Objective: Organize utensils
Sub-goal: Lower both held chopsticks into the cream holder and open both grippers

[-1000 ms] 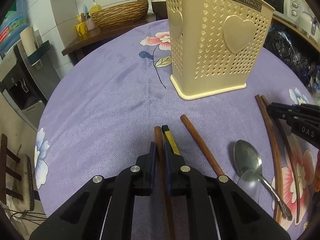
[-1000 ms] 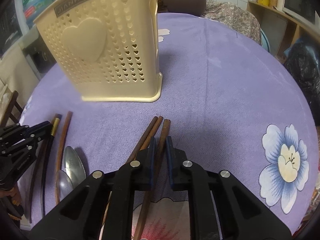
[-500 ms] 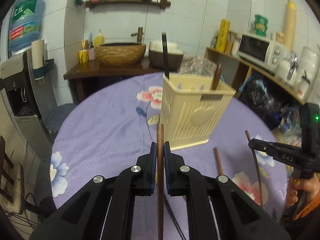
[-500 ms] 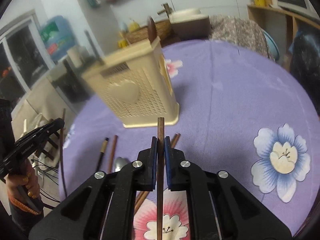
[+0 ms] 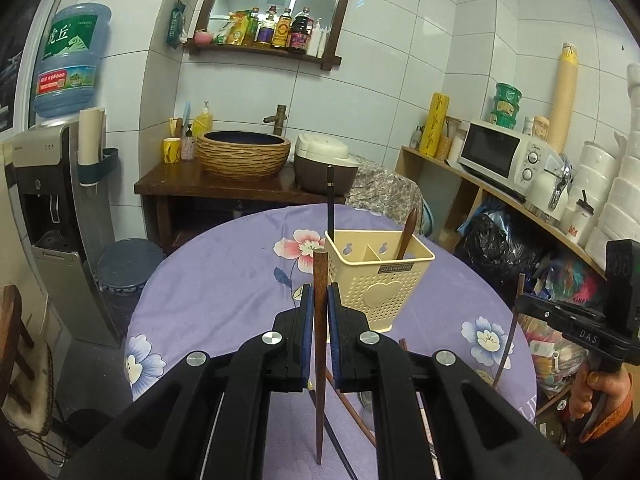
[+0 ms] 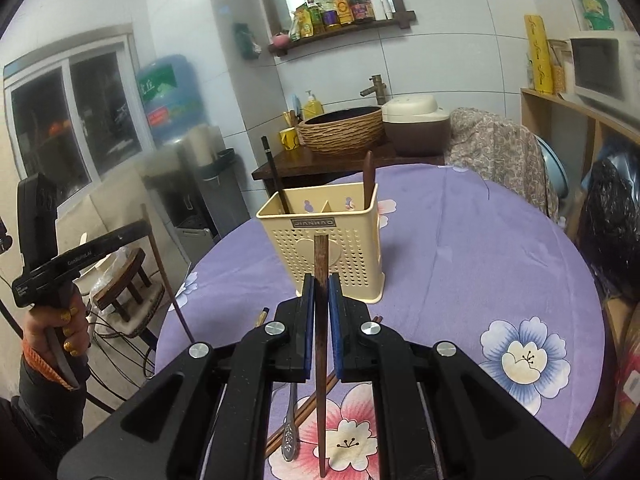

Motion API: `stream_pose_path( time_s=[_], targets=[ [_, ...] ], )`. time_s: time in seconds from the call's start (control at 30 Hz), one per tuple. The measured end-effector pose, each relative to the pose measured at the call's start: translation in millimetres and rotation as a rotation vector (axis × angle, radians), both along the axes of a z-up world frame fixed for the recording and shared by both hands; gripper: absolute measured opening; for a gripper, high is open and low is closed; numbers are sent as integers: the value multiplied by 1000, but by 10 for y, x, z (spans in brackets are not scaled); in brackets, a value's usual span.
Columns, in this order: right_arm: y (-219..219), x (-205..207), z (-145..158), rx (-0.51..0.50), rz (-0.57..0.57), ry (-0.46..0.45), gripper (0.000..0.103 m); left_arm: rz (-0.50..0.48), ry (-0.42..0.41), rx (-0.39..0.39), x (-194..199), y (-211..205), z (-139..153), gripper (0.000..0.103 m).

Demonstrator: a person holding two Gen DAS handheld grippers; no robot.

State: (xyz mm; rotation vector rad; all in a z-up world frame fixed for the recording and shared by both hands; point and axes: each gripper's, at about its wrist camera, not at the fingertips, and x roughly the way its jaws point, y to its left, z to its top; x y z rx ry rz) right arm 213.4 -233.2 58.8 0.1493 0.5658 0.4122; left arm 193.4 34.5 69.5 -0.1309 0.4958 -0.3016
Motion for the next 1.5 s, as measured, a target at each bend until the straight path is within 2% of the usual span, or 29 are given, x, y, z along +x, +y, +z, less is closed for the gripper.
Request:
stream_pose_path(
  time_s=[0.4, 0.5, 0.6, 0.67, 0.83, 0.97, 1.1, 1.27, 1.4, 1.5],
  targets=[
    [40, 20, 182, -2, 41, -25, 8, -15, -36, -3, -50, 83, 181, 8],
    [26, 63, 323, 17, 56, -38, 8, -23, -50, 3, -18, 94, 311, 8],
    [40, 128, 620, 13, 56, -86, 8, -45, -78, 2, 62, 82, 580, 8],
    [59, 230, 883, 11, 53, -122, 8, -65, -113, -7, 145, 27, 864, 8],
    [66, 610, 1558, 54, 38, -168, 8, -76, -212, -19, 370, -187, 1445, 8],
    [134, 891, 1910, 33, -9, -222, 8, -56, -268, -22, 623, -378, 1646, 8],
    [237, 1093, 1856, -22, -56, -247, 8, -38, -274, -18, 879, -530, 1554, 8],
    [293, 1328, 1399, -54, -113, -204, 8, -17, -209, -10, 1163, -652, 1093, 8],
    [385, 1416, 1023, -92, -109, -157, 8, -19, -137, 17, 1254, -698, 639, 8],
    [427, 1416, 787, -115, -104, -135, 8, -16, -99, 30, 1271, -680, 404, 8]
  ],
)
